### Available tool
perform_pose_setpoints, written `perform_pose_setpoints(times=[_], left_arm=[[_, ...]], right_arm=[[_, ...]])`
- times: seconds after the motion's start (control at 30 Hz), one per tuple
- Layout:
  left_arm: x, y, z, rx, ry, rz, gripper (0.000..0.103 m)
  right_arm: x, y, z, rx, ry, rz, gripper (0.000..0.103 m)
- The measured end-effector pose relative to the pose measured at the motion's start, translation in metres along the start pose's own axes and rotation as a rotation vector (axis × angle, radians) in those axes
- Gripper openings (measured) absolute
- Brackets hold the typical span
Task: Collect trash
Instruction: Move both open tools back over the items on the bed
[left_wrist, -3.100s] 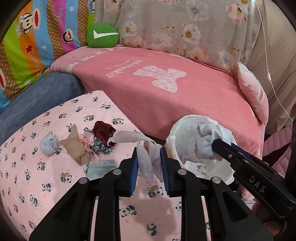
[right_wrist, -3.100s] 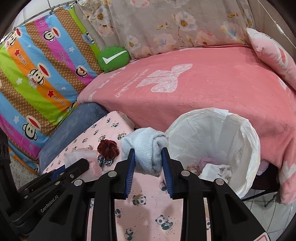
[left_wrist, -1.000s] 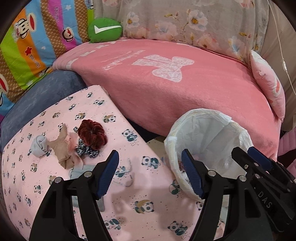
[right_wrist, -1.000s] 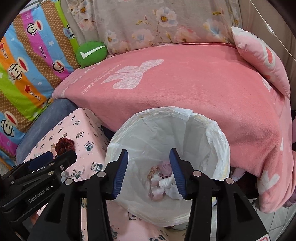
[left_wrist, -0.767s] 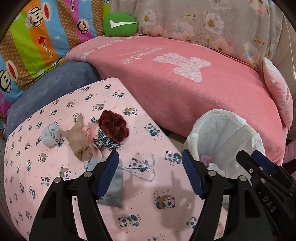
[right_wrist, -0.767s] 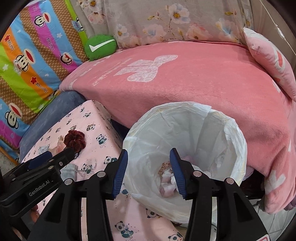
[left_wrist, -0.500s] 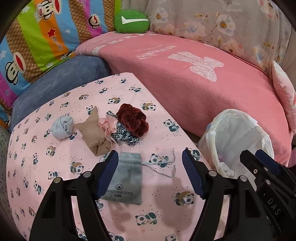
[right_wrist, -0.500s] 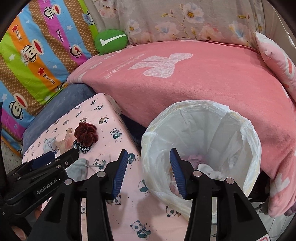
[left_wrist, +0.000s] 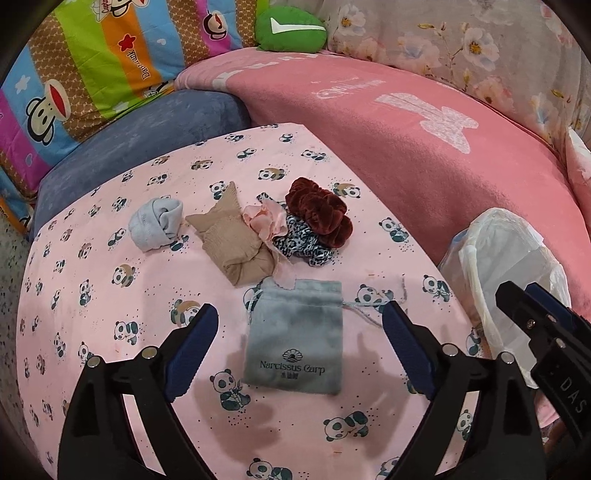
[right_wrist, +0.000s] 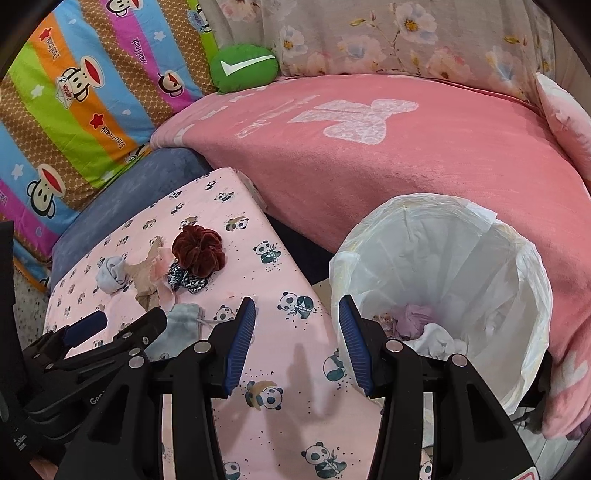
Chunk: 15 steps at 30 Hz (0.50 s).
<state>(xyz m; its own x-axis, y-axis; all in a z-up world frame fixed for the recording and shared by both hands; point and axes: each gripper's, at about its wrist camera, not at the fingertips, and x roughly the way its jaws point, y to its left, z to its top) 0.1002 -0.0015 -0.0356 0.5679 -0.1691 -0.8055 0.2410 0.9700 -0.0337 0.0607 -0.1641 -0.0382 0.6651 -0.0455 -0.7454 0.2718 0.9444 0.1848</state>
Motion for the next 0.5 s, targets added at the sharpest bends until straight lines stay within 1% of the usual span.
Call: perform_pose_setpoints(times=[0.27,0.5], left_arm=[[0.021,0.027,-0.012,-0.076,0.080,-0.040,0.087],[0.039,0.033,-0.019,-0.128,0.148,-0.114,0.087]], right_arm=[[0.013,0.013,-0.003,-0.018,0.031,0.011,0.048],[0.024,0.023,-0.005,-0.033,0.051,0.019,0.048]])
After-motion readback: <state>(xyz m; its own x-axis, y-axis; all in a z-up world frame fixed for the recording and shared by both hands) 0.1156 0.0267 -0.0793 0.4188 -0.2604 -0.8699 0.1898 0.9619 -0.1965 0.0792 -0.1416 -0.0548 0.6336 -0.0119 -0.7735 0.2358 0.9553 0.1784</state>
